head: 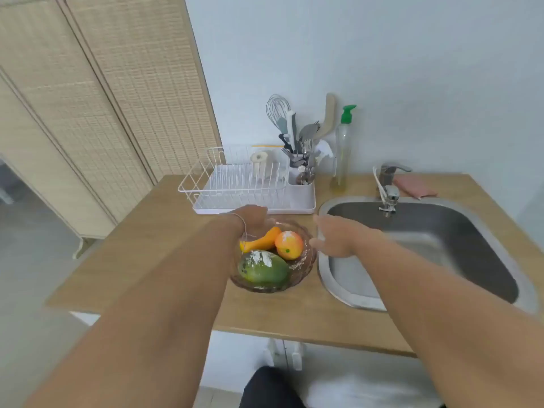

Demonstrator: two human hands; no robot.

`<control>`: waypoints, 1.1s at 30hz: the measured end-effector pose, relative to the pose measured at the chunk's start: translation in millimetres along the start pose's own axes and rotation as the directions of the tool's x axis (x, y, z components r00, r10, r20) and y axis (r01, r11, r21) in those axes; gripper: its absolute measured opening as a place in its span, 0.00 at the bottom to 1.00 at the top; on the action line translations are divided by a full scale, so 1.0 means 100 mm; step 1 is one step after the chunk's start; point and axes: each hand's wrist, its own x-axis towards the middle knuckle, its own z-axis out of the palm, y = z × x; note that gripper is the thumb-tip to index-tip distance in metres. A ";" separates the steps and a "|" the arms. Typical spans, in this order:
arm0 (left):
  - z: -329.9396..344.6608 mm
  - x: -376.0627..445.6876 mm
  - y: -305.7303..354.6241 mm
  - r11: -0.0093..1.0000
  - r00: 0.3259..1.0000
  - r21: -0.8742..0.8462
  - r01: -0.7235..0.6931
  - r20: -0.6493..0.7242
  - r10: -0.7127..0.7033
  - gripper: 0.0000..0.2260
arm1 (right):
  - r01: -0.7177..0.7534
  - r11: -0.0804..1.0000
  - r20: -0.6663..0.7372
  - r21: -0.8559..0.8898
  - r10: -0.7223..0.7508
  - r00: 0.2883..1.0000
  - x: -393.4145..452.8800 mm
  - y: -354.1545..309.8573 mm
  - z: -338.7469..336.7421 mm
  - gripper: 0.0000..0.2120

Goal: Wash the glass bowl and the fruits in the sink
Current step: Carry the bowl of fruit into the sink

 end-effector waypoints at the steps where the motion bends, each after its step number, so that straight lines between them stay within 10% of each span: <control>1: 0.09 0.02 -0.08 1.000 1.000 -0.018 0.018 0.005 -0.018 0.24 | -0.004 1.000 -0.006 -0.005 0.004 1.000 0.05 -0.01 0.10 0.30; 11: 0.85 -0.17 -0.64 0.954 0.962 -0.176 0.243 -0.085 -0.260 0.17 | -0.228 0.958 -0.119 0.175 0.250 0.961 0.14 -0.20 0.76 0.16; 17: 0.99 -0.10 -0.68 0.788 0.856 -0.483 0.382 -0.136 -0.499 0.11 | -0.362 0.621 0.036 0.695 0.473 0.880 0.23 -0.19 0.84 0.05; 33: 1.00 0.73 1.06 0.859 0.964 -0.507 0.066 -0.191 -0.187 0.11 | -0.390 0.330 -0.006 0.859 0.770 0.638 -0.53 1.55 0.73 0.05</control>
